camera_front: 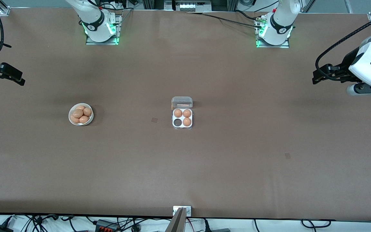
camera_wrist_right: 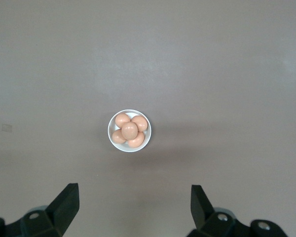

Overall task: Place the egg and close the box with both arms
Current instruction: 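Grasp a brown egg from the white bowl with the right gripper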

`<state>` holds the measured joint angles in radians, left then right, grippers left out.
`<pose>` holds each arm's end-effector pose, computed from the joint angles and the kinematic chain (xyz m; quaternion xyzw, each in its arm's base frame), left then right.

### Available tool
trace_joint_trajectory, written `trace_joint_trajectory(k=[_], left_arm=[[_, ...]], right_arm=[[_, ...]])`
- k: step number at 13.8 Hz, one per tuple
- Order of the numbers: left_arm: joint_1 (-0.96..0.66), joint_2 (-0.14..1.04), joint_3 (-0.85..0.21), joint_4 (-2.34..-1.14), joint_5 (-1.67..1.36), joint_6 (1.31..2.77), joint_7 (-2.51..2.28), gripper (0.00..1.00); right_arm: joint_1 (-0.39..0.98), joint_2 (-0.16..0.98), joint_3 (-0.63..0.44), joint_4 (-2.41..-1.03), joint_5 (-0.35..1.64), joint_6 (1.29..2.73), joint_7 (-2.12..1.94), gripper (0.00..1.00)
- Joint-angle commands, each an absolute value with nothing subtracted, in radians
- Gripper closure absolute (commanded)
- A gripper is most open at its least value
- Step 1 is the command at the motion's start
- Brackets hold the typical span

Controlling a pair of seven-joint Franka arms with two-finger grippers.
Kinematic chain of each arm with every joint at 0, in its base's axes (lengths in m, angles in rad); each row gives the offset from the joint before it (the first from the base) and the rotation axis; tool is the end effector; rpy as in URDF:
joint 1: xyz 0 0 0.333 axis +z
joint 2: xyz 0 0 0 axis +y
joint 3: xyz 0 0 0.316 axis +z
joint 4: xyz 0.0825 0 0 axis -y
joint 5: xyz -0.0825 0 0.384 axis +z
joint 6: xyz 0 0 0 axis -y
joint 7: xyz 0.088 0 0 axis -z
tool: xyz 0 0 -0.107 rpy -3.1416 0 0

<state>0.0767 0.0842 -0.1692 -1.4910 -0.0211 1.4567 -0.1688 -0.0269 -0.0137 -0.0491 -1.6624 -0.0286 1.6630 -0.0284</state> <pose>0.5653 -0.0507 0.6058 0.9974 0.0374 -0.0604 0.0098 0.5551 -0.0453 0.5968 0.9996 -0.0226 0.0064 0.0143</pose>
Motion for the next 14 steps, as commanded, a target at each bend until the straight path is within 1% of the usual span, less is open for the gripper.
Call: trace_joint_trajectory(k=[1, 5, 10, 14], left_arm=[[0.078, 0.069, -0.173, -1.499, 0.002, 1.454, -0.164, 0.00], [0.078, 0.069, -0.173, -1.499, 0.002, 1.454, -0.166, 0.00], [0.078, 0.069, -0.173, -1.499, 0.002, 1.454, -0.166, 0.00], [0.078, 0.069, -0.173, -1.499, 0.002, 1.454, -0.166, 0.00]], right_arm=[[-0.034, -0.049, -0.051, -1.692, -0.017, 1.654, -0.037, 0.00], [-0.034, -0.014, -0.051, -1.686, -0.018, 1.663, -0.040, 0.00], [-0.029, 0.118, -0.043, -1.687, -0.026, 1.698, -0.054, 0.00], [-0.026, 0.265, -0.041, -1.694, -0.025, 1.735, -0.040, 0.00]])
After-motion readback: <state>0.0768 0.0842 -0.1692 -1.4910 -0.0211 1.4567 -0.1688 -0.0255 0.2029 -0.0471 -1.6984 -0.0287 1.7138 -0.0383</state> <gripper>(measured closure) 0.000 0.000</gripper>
